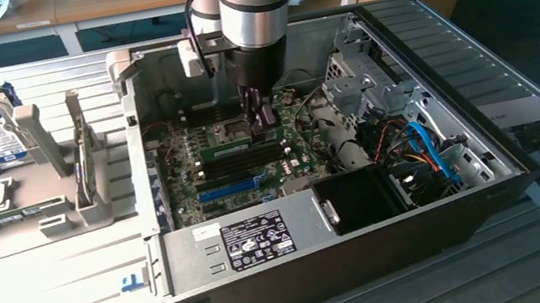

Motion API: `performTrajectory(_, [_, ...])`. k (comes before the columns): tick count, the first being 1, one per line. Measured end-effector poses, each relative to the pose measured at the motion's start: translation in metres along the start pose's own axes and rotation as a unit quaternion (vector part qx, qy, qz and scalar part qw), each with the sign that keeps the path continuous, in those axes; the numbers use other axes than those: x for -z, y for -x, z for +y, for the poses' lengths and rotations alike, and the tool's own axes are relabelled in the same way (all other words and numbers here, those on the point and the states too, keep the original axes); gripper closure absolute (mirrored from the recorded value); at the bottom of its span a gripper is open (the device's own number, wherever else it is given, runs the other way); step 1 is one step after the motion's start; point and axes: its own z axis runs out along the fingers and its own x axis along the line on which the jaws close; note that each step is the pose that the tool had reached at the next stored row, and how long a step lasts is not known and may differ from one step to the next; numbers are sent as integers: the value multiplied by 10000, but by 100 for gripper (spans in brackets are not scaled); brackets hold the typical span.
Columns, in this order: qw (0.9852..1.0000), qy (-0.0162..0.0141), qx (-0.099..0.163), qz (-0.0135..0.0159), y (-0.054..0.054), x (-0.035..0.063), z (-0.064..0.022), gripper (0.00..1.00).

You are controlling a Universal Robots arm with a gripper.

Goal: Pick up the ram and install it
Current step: 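Insert the ram into the slot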

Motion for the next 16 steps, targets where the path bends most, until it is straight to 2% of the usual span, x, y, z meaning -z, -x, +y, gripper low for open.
performTrajectory(11, [10000, 0, 0, 0, 0, -30, -3, 88])
performTrajectory(16, [10000, 0, 0, -1, 0, -30, -36, 88])
